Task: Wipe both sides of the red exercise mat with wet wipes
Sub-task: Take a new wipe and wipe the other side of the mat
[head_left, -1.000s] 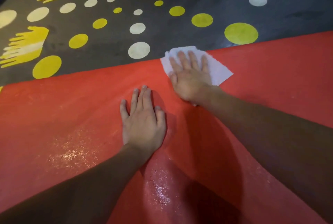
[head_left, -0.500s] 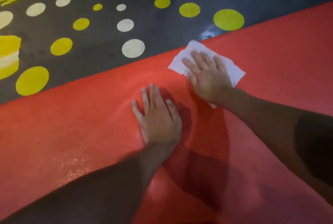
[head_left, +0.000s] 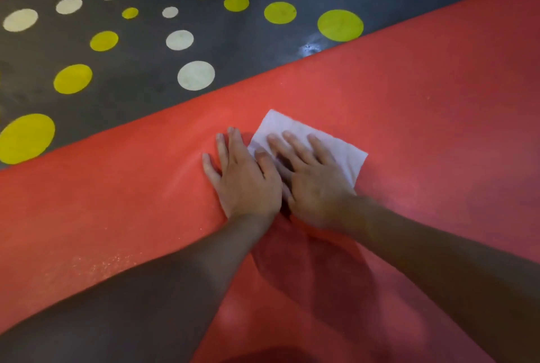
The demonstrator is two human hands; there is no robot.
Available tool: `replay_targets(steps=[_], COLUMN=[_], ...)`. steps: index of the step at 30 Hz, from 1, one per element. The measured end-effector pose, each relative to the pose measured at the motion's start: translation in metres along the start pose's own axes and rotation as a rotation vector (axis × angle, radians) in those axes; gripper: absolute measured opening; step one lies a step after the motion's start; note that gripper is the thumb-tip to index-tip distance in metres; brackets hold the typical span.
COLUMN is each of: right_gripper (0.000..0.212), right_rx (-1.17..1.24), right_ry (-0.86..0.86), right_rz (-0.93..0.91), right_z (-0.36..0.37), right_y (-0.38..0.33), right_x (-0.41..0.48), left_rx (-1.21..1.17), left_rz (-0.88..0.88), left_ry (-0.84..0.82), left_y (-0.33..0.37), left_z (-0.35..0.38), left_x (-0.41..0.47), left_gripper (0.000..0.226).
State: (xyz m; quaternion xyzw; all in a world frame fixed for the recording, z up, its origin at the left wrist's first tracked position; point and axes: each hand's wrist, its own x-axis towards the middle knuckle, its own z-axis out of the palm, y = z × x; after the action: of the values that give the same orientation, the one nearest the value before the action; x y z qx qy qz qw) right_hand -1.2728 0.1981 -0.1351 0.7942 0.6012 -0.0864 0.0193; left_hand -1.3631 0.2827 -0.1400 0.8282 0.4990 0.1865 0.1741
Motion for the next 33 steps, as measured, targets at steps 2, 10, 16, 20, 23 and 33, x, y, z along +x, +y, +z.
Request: replay_targets(steps=[2,10,16,20,23,33], right_gripper=[0.061,0.068,0.066,0.06,0.057,0.061], right_rx=[-0.003,-0.008,0.028,0.042,0.007,0.067], right_ry=[0.021,0.007,0.08,0.095,0.029,0.036], right_rz=[-0.037,0.008,0.325,0.101,-0.051,-0.06], right_z=[-0.001,0.004,0.007,0.016,0.014,0.019], right_y=[0.023,-0.018,0.04,-0.018,0.013,-0.019], right_x=[-0.003,-0.038,-0.031,-0.064,-0.077,-0.124], left_rx=[-0.008,-0.048,-0.084,-0.005,0.12,0.305], left_rz=[0.001,-0.002,0.009,0.093,0.232,0.297], left_ry=[0.005,0.032,-0.005,-0.204,-0.332,-0.593], left_y=[0.0,-0.001,-0.003,-0.007,-0.019,-0.009], left_z=[0.0,0.001,0.0,-0.015,-0.031,-0.07], left_x=[0.0,0.0,0.0,-0.003,-0.022,-0.107], left_gripper=[0.076,0.067,0.059,0.047,0.06,0.077])
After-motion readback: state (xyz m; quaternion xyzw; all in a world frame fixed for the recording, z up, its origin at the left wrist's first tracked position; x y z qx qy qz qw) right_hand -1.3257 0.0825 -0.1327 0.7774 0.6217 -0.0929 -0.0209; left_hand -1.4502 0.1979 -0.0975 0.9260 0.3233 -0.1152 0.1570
